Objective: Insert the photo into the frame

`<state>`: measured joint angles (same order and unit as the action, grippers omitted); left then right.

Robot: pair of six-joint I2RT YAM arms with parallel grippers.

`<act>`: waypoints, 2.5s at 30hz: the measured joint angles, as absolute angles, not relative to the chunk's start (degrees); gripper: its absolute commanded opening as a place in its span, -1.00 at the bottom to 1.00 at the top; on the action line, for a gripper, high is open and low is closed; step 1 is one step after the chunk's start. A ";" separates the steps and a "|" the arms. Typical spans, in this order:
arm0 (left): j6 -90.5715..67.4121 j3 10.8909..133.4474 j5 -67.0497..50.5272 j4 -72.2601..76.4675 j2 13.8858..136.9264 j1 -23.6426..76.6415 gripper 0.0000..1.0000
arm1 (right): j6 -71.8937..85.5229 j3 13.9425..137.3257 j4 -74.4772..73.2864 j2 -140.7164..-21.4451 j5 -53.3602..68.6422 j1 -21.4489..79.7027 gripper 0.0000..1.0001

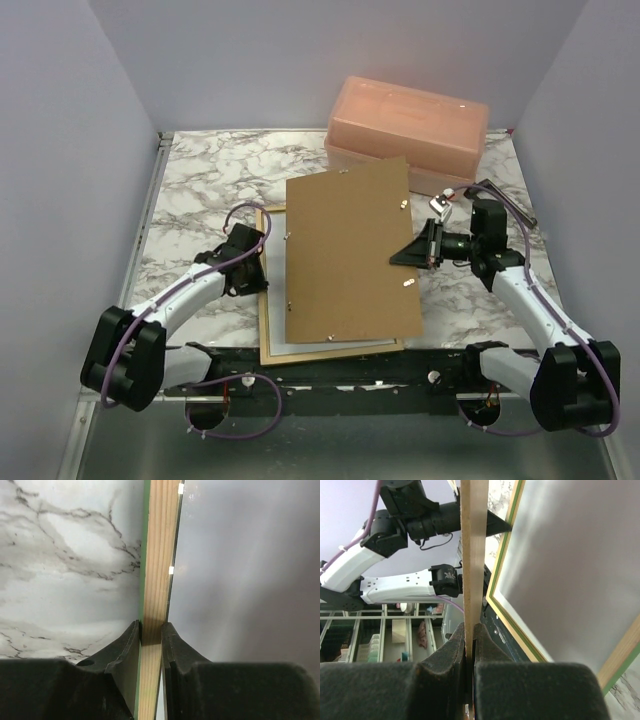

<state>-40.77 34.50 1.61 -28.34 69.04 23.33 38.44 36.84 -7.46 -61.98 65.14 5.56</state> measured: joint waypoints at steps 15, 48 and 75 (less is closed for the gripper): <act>-35.62 39.99 -2.15 -26.65 71.24 19.79 0.06 | 36.62 36.21 -7.31 -66.61 63.88 5.54 -0.99; -36.40 31.27 -10.26 -20.23 68.88 11.35 -0.48 | 44.38 33.56 10.70 -83.57 63.88 12.23 -0.99; -35.75 32.47 -10.83 -20.67 70.30 11.35 -0.52 | 44.49 35.53 13.87 -89.30 63.83 13.06 -0.99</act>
<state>-35.75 32.47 -10.83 -20.67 70.30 11.35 44.49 35.53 13.87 -89.30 63.83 13.06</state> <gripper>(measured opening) 0.240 0.064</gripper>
